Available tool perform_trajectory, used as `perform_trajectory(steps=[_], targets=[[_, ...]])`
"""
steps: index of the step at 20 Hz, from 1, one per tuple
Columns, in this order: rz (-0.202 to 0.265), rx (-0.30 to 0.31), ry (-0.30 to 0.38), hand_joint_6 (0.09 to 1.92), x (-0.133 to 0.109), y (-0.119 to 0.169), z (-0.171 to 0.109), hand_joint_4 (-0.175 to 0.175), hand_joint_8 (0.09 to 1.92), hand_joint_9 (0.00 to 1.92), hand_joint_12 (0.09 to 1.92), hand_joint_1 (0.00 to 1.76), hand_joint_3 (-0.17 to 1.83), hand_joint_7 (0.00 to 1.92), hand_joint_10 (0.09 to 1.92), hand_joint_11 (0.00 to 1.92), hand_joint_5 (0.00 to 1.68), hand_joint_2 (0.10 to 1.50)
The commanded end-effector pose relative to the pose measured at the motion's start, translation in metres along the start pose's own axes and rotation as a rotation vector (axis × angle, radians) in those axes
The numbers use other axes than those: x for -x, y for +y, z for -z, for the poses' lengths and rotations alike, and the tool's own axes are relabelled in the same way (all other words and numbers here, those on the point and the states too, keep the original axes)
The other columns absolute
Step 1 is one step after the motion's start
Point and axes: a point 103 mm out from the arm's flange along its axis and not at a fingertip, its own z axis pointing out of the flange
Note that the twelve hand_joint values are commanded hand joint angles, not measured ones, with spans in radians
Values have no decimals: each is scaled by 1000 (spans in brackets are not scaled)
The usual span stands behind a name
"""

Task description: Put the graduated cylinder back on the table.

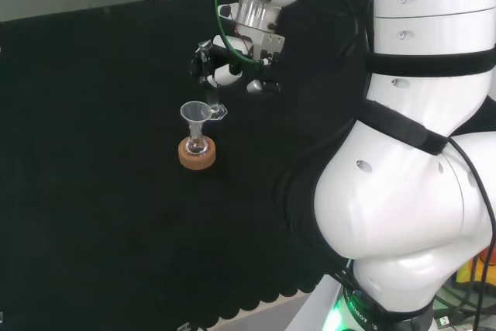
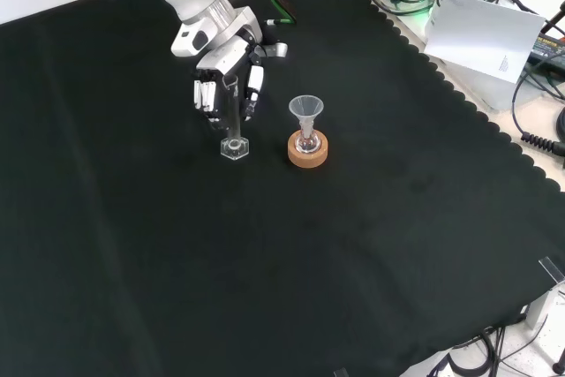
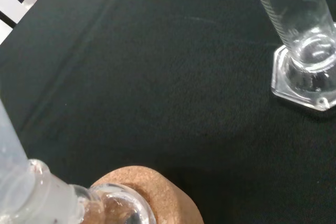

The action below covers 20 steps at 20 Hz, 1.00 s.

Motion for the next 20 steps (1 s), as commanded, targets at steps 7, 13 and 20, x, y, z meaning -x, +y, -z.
perform_trajectory(steps=[7, 13, 20], targets=[[-24, -5, 16, 713, 0, 3, 4, -62, 654, 945, 1187, 1050, -175, 660, 311, 658, 621, 1080], [-19, 3, 14, 542, -3, 5, 14, -70, 715, 704, 1291, 959, -175, 428, 504, 480, 392, 1006], [-25, 14, 16, 301, -2, 1, 22, -73, 723, 482, 1358, 877, -175, 240, 657, 318, 334, 931]])
